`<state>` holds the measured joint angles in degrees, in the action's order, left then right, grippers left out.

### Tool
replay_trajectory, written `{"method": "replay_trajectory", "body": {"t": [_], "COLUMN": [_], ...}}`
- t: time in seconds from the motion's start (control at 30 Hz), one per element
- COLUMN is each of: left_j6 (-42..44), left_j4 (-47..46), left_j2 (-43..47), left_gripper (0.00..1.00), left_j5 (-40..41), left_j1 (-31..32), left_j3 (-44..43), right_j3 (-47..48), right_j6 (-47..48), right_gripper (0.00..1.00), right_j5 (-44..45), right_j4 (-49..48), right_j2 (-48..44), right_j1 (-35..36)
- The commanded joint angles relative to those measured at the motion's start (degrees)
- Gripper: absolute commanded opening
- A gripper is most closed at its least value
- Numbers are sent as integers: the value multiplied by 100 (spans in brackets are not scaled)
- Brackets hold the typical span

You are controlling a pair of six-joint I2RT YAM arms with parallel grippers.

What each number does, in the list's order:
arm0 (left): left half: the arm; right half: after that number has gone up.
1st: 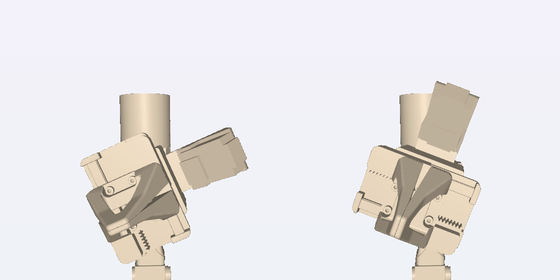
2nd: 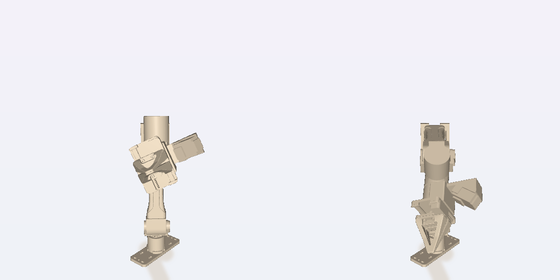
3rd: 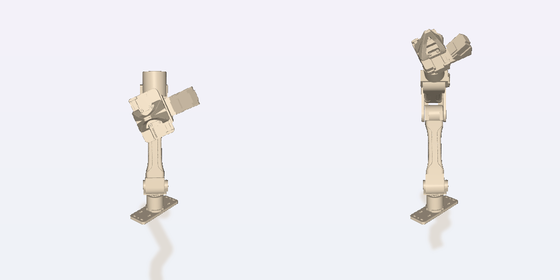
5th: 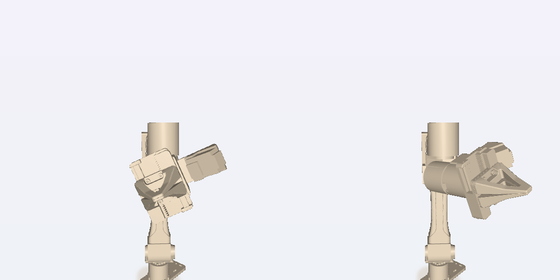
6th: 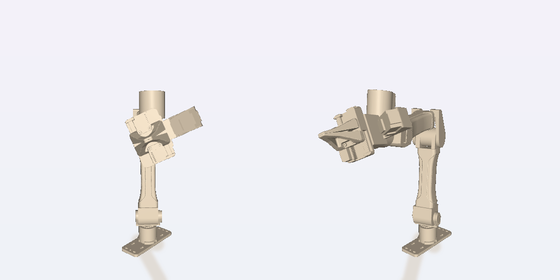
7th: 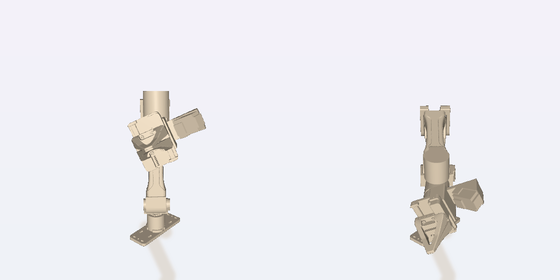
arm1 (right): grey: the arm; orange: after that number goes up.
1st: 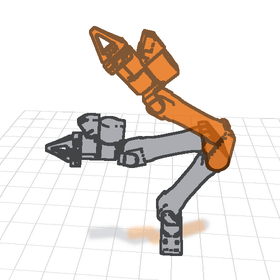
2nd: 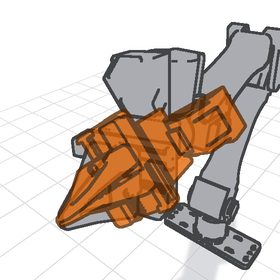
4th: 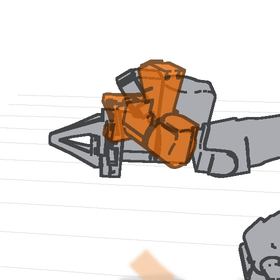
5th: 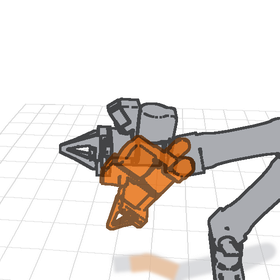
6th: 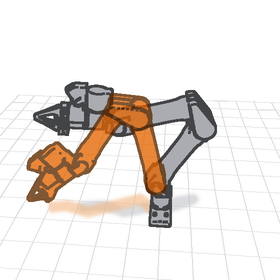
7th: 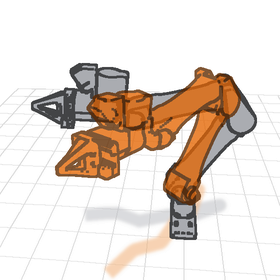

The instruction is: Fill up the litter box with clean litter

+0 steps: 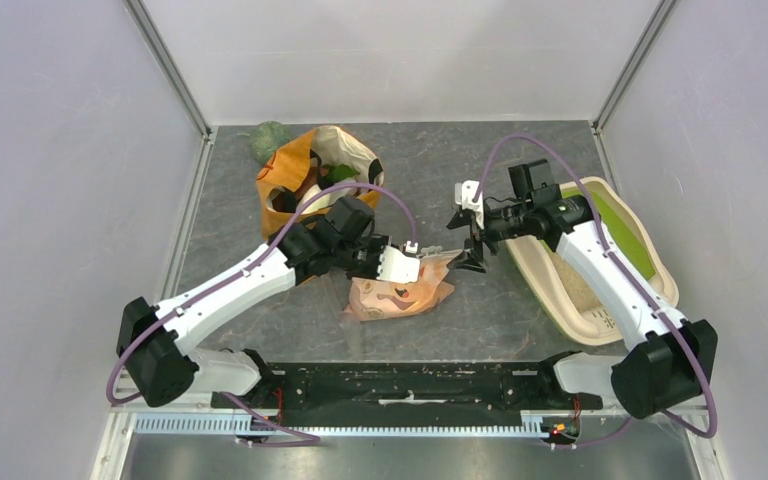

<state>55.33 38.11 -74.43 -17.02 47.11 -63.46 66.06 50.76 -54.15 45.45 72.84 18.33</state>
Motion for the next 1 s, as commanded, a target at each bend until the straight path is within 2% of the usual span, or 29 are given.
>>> {"method": "replay_trajectory", "body": {"t": [0.0,0.37,0.47,0.57,0.7,0.8,0.87,0.9,0.97], "left_j6": [-5,40,90,92,114,138,154,161,180], "left_j4": [278,56,50,59,51,56,55,52,56], "left_j2": [-30,204,241,233,202,189,190,194,194], "left_gripper": [21,18,12,3,2,2,2,2,2], "left_j5": [-47,-168,-197,-197,-223,-243,-240,-241,-243], "left_j1": [25,22,21,26,22,26,26,26,23], "left_j3": [-98,16,78,79,54,44,44,57,61], "right_j3": [-178,-338,-469,-481,-468,-436,-410,-392,-370], "right_j6": [-147,565,720,729,714,601,533,531,549], "right_gripper": [91,77,68,52,38,40,57,60,57], "right_j5": [-9,201,346,411,483,476,426,407,397], "right_j4": [-759,-963,-1082,-1141,-1205,-1230,-1225,-1211,-1172], "right_j2": [171,511,538,548,538,506,482,477,486], "right_j1": [170,740,763,768,768,767,765,772,781]}}
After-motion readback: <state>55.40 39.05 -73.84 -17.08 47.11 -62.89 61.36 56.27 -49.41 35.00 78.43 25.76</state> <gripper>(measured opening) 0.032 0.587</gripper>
